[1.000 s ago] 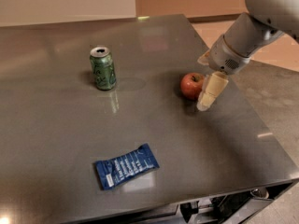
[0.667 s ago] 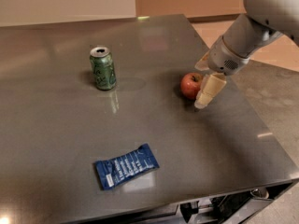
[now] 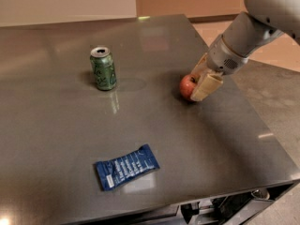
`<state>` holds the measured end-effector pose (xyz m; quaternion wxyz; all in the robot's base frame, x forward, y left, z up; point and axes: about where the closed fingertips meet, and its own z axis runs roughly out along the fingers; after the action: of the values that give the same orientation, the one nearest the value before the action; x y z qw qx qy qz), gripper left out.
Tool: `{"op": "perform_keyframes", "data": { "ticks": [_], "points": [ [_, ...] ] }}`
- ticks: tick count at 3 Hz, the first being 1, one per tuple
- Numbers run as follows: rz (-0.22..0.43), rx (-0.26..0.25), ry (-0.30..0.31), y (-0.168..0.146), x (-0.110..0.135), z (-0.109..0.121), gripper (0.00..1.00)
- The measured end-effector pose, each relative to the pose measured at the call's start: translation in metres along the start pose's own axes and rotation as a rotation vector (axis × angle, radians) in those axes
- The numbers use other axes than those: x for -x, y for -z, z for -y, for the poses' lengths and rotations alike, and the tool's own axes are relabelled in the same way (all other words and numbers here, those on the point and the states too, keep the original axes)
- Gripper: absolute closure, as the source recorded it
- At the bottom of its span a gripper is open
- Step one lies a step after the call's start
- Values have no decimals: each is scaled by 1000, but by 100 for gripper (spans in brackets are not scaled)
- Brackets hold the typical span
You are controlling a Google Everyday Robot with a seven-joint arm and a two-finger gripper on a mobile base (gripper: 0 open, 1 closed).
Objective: Move apple near rxbar blueberry
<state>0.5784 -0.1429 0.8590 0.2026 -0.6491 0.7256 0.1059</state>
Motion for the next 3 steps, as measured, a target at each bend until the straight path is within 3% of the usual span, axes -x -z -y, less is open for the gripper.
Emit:
{"op": "perform_keyframes", "data": {
  "ticks": [1, 2, 3],
  "points": [
    [31, 28, 27, 3, 15, -13, 87],
    [57, 77, 91, 5, 38, -41, 100],
    [45, 134, 176, 1, 60, -77, 100]
  ]
}}
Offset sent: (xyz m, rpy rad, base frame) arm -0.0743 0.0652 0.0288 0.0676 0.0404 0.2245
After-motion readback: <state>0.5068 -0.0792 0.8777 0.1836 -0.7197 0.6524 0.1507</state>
